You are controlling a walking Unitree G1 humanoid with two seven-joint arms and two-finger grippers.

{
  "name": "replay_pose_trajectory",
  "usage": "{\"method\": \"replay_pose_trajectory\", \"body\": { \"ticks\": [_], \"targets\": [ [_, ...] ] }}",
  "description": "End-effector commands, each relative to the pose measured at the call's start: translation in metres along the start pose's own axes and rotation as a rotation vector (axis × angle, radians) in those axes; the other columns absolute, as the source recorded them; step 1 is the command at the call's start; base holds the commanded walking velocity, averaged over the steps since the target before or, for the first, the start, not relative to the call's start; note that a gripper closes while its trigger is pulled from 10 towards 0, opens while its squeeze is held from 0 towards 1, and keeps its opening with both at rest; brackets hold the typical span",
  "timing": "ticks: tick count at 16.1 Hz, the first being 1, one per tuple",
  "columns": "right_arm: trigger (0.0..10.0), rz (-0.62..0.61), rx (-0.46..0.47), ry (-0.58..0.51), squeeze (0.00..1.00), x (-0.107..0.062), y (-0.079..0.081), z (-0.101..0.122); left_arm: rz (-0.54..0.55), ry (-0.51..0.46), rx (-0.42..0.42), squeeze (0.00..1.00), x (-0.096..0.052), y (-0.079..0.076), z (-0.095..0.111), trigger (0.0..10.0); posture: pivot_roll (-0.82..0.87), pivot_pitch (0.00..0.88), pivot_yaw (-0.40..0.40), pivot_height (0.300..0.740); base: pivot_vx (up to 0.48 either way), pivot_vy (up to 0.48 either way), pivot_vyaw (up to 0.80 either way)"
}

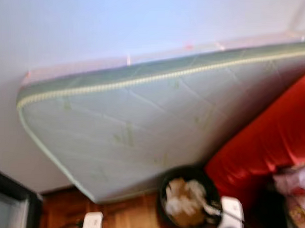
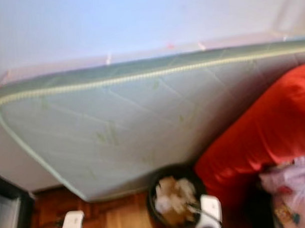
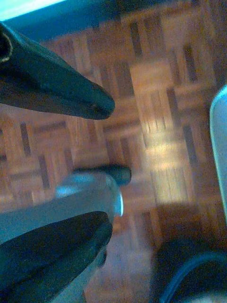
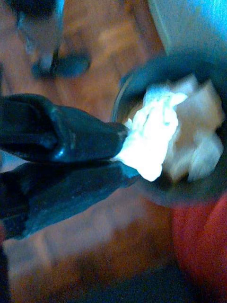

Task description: Clean up the room

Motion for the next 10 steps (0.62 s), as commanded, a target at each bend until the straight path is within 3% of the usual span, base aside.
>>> {"method": "replay_pose_trajectory", "body": {
  "ticks": [1,3,6,10],
  "targets": [
    [10.0,-0.051,0.015,0.015,0.00,-0.004,-0.018,-0.006,-0.012,-0.002,-0.013,0.00,0.000,-0.007,0.001,10.0,0.06,0.112,-0.017,0.738,0.292,0.000,0.00],
    [10.0,-0.040,0.025,-0.001,0.00,-0.004,-0.017,-0.003,-0.006,-0.010,-0.004,0.00,0.000,-0.006,0.002,10.0,0.06,0.114,-0.018,0.738,0.000,0.000,0.00],
    [10.0,0.001,0.022,-0.093,0.00,0.002,-0.003,0.022,0.003,-0.066,-0.072,0.00,0.000,-0.006,0.006,10.0,0.07,0.120,-0.020,0.738,0.000,0.000,0.00],
    [10.0,0.087,0.029,-0.200,0.00,0.008,0.023,0.059,0.001,-0.131,-0.074,0.00,-0.001,-0.006,0.012,10.0,0.07,0.128,-0.020,0.738,0.000,0.000,0.00]
  ]
}}
Point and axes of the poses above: a point about 5 cm out from each wrist's last joint towards the gripper, its own x axis pointing out of the wrist towards the gripper, its own z axis along the axis of the wrist's last joint, y = z × x, the point moved 2 cm from there along x, pointing out of the wrist towards the gripper, and after that the axes turned 13 degrees about x, right-handed, at the moved point
